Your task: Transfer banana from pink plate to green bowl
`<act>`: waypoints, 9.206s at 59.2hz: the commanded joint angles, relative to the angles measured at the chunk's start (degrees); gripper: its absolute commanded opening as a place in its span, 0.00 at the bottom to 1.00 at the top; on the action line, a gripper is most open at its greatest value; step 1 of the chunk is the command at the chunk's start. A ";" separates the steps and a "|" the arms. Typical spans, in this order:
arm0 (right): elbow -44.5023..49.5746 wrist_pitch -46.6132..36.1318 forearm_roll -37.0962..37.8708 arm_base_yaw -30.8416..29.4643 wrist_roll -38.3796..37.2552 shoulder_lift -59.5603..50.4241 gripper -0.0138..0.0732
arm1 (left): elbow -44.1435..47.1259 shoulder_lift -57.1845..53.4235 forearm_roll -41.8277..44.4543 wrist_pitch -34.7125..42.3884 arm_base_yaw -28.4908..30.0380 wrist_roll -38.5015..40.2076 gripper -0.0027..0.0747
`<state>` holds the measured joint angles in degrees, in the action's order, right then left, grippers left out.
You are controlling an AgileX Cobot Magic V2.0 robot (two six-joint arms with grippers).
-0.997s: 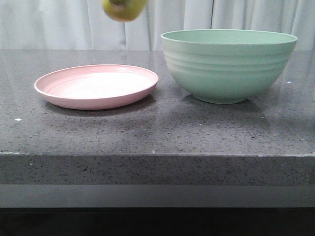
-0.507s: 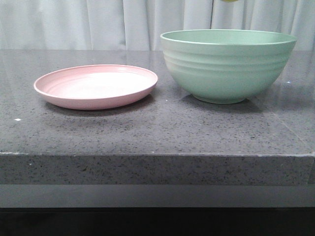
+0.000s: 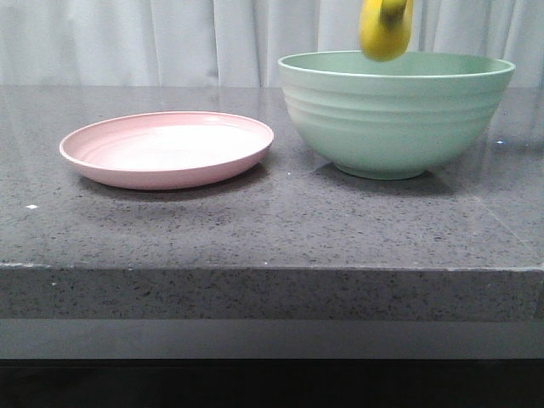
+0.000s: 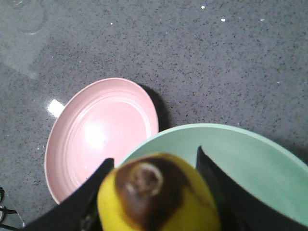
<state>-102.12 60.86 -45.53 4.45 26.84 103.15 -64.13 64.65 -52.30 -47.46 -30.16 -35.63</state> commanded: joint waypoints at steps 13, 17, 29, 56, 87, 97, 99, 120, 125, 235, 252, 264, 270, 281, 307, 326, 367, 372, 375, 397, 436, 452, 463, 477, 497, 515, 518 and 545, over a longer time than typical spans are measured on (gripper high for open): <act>-2.52 -1.54 -2.67 -0.38 -0.37 1.42 0.47 | -1.65 -1.15 -2.69 2.10 0.06 0.01 0.79; -2.52 -1.75 -2.62 -0.38 -0.37 1.48 0.56 | -1.65 -1.15 -2.69 2.10 0.06 0.01 0.79; -2.52 -2.98 -1.83 -0.38 -0.37 1.36 0.66 | -1.65 -1.15 -2.69 2.10 0.06 0.01 0.79; 0.08 0.46 11.59 0.06 -6.40 -13.21 0.66 | -1.65 -1.15 -2.69 2.10 0.06 0.01 0.79; 42.87 -17.54 12.66 6.28 -4.85 -60.01 0.66 | -1.65 -1.15 -2.69 2.10 0.06 0.01 0.79; 53.45 -22.63 12.90 6.28 -4.85 -71.11 0.66 | -1.65 -1.15 -2.69 2.10 0.06 0.01 0.79; 55.16 -23.57 13.40 6.28 -4.85 -72.42 0.66 | -1.65 -1.15 -2.69 2.10 0.06 0.01 0.79; 59.50 -25.55 14.74 6.28 -4.85 -74.34 0.66 | -1.65 -1.15 -2.69 2.10 0.06 0.01 0.79; 59.50 -25.54 14.74 6.28 -4.85 -74.34 0.66 | -1.65 -1.15 -2.69 2.10 0.06 0.01 0.79; 59.50 -23.99 14.69 6.28 -4.85 -74.34 0.08 | 37.90 -51.60 30.88 26.38 23.94 29.89 0.01; 59.50 -23.99 14.69 6.28 -4.85 -74.34 0.08 | 49.23 -57.52 41.67 35.52 23.94 33.85 0.01; 59.50 -23.99 14.69 6.28 -4.85 -74.34 0.08 | 59.83 -63.61 41.67 49.33 24.20 33.85 0.01; 59.50 -24.00 14.69 6.28 -4.85 -74.28 0.08 | 64.58 -66.30 41.67 52.28 24.56 34.09 0.01; 59.50 -23.64 14.69 6.28 -4.85 -74.29 0.08 | 64.78 -66.25 47.53 47.84 25.01 38.52 0.01; 59.50 -23.64 14.69 6.28 -4.85 -74.29 0.08 | 64.78 -66.25 48.23 47.84 27.84 38.40 0.01; 59.50 -23.64 14.69 6.28 -4.85 -74.29 0.08 | 64.78 -66.25 49.25 47.84 27.58 38.40 0.01; 59.50 -23.64 14.69 6.28 -4.85 -74.29 0.08 | 64.78 -66.15 51.11 47.95 25.79 38.40 0.01; 59.50 -23.64 14.69 6.28 -4.85 -74.29 0.08 | 64.78 -66.15 51.11 47.95 25.79 38.40 0.01; 59.50 -23.64 14.69 6.28 -4.85 -74.29 0.08 | 64.78 -66.15 51.11 47.95 25.79 38.40 0.01; 59.50 -23.64 14.69 6.28 -4.85 -74.29 0.08 | 64.78 -66.15 51.11 47.95 25.79 38.40 0.01; 78.58 -48.94 18.63 0.38 -5.55 -87.12 0.08 | 64.78 -66.15 51.11 47.95 25.79 38.40 0.01; 88.50 -54.87 45.53 -3.37 -35.18 -97.77 0.08 | 64.78 -66.15 51.11 47.95 25.79 38.40 0.01; 94.65 -57.12 45.04 -3.42 -35.92 -102.78 0.08 | 64.78 -66.15 51.11 47.95 25.79 38.40 0.01; 101.61 -61.82 45.04 -3.42 -35.86 -105.13 0.08 | 64.78 -66.15 51.11 47.95 25.79 38.40 0.01; 103.67 -60.86 43.15 -2.13 -32.79 -105.13 0.08 | 64.78 -66.15 51.11 47.95 25.79 38.40 0.01; 103.67 -63.82 40.11 -2.88 -28.75 -105.13 0.08 | 64.78 -66.15 51.11 47.95 25.79 38.40 0.01; 103.67 -63.88 40.11 -3.34 -28.75 -105.13 0.08 | 64.78 -66.15 51.11 47.95 25.79 38.40 0.01; 103.67 -64.71 40.31 -3.81 -28.75 -105.13 0.08 | 64.78 -66.15 51.11 47.95 25.79 38.40 0.01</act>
<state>1.48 0.70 -5.20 0.99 -2.66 -0.59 0.37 -0.24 -1.04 -3.97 -4.01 2.32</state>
